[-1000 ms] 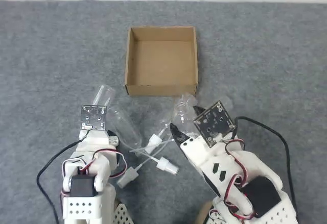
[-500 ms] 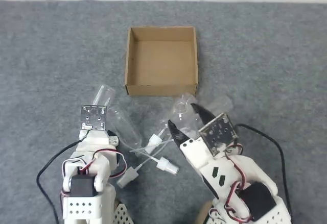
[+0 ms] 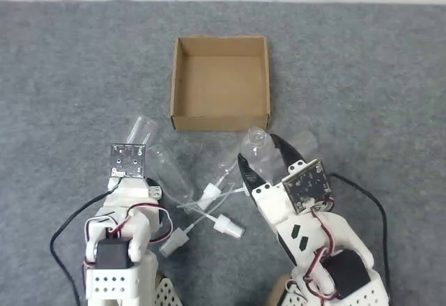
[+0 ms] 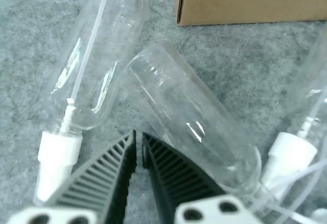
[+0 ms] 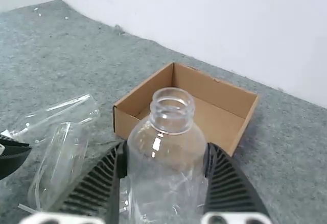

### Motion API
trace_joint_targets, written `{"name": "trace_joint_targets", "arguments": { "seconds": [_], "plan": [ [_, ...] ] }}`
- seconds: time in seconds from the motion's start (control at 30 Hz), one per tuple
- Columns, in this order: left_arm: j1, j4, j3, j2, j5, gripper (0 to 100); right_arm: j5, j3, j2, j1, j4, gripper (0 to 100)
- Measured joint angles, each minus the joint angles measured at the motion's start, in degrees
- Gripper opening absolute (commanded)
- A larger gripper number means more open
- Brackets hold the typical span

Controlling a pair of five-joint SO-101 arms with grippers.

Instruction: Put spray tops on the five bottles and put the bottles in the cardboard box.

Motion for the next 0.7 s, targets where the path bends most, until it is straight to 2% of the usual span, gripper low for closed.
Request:
{"name": "trace_joint_targets", "arguments": {
  "seconds": [0.7],
  "plan": [
    [1.7, 2.6, -0.8, 0.0, -0.1, 1, 0.0, 0.0, -0.2, 0.0, 0.0, 7.4]
  ]
}}
